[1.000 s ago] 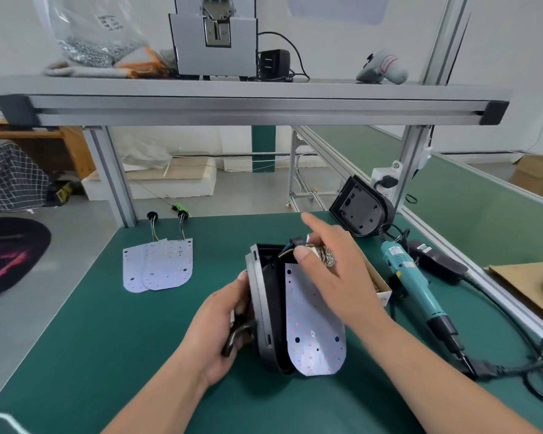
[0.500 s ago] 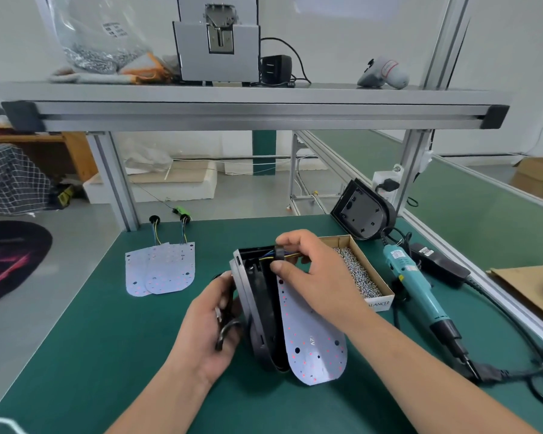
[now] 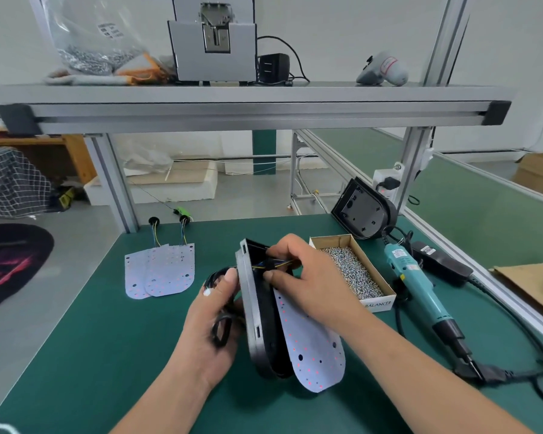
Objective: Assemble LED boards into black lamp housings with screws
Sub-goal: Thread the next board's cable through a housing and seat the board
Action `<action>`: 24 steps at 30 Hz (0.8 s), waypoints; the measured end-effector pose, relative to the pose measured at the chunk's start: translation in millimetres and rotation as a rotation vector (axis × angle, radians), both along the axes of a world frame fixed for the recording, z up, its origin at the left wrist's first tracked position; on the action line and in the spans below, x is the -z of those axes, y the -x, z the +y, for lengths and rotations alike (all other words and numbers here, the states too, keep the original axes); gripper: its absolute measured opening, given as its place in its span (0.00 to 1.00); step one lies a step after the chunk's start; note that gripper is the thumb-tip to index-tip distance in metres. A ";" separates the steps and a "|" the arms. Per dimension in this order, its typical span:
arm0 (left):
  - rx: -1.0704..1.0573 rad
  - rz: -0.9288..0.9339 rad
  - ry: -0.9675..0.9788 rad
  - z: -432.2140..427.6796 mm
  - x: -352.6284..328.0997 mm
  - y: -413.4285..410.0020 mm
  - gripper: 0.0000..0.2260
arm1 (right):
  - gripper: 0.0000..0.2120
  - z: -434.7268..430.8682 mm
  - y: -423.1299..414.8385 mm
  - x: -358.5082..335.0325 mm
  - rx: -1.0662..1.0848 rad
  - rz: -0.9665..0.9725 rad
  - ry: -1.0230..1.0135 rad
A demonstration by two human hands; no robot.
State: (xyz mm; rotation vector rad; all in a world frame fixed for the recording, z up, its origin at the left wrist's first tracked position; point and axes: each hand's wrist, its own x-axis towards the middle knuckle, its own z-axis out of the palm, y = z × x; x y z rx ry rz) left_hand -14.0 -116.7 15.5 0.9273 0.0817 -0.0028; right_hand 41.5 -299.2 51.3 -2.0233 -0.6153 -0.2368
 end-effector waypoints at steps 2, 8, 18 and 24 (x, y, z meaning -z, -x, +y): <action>-0.019 0.038 0.007 -1.2 -0.9 -0.2 0.32 | 0.11 2.8 2.6 -0.8 -0.019 -0.001 -0.015; 0.078 -0.051 -0.083 1.7 -4.5 1.0 0.47 | 0.12 9.8 7.4 0.9 -0.037 -0.036 -0.003; 0.021 -0.090 -0.151 2.6 -2.2 0.0 0.30 | 0.04 8.4 10.5 1.9 0.010 -0.097 0.062; 0.053 -0.102 -0.129 3.0 -0.9 -1.3 0.30 | 0.04 15.1 14.8 1.1 0.095 -0.273 0.125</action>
